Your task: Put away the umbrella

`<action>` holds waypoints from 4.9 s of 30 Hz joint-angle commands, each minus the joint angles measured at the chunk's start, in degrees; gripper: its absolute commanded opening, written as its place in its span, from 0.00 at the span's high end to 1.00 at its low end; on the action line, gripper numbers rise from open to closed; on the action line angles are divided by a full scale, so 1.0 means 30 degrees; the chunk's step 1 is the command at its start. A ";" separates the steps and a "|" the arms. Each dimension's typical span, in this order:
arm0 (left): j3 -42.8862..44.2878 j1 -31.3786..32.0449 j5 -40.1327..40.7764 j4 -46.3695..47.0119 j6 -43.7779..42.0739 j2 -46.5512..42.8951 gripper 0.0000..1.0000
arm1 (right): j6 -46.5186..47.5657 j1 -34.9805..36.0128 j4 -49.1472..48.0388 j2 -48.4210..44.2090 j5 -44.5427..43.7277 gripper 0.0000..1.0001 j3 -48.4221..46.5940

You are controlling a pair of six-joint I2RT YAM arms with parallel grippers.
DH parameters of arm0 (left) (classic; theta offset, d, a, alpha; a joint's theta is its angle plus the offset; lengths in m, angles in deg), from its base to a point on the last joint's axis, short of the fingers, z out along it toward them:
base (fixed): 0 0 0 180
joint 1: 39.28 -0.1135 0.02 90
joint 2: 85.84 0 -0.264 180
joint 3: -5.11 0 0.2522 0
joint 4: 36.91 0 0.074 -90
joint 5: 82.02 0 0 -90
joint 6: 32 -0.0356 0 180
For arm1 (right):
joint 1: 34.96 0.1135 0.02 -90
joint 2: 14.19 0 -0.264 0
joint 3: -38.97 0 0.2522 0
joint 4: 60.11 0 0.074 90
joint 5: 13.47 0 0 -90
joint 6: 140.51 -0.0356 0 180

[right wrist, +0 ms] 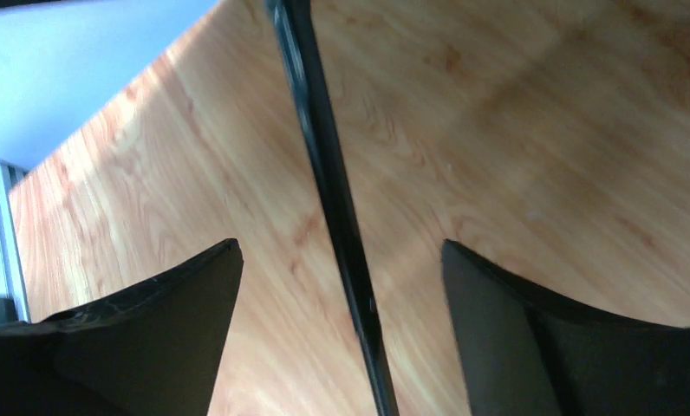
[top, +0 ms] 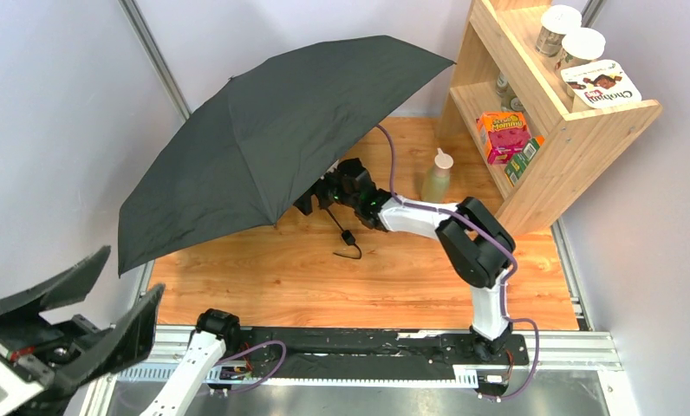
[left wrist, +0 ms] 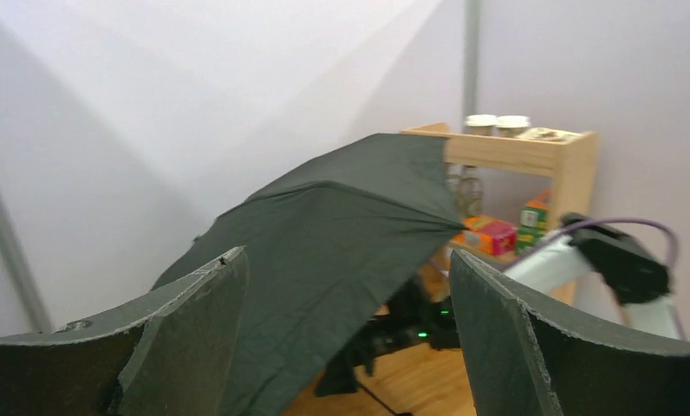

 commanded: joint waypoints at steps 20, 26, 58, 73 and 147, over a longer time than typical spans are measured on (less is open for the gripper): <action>-1.2275 -0.0130 -1.2699 0.6557 1.0086 -0.1027 0.14 | -0.9637 0.0780 0.4875 -0.4840 0.1696 1.00 -0.7685; -1.4910 -0.0130 -0.9852 0.6870 1.2190 0.1550 0.18 | -1.2298 0.0692 0.0930 -0.4958 0.4068 1.00 -0.7105; -1.7171 -0.0159 -0.9209 1.1274 1.2465 0.5947 0.71 | -0.9465 0.4440 0.3116 -0.7185 -0.2609 1.00 -0.5430; -1.4417 -0.0130 -0.4315 0.6351 0.8300 0.5098 1.00 | -0.5071 0.4588 1.1872 -0.2885 -0.8491 0.30 -1.4562; -1.8663 -0.0159 -0.9847 1.4930 1.8344 0.3425 0.21 | -2.6831 -0.0188 -1.7796 0.1984 0.5975 1.00 -1.1229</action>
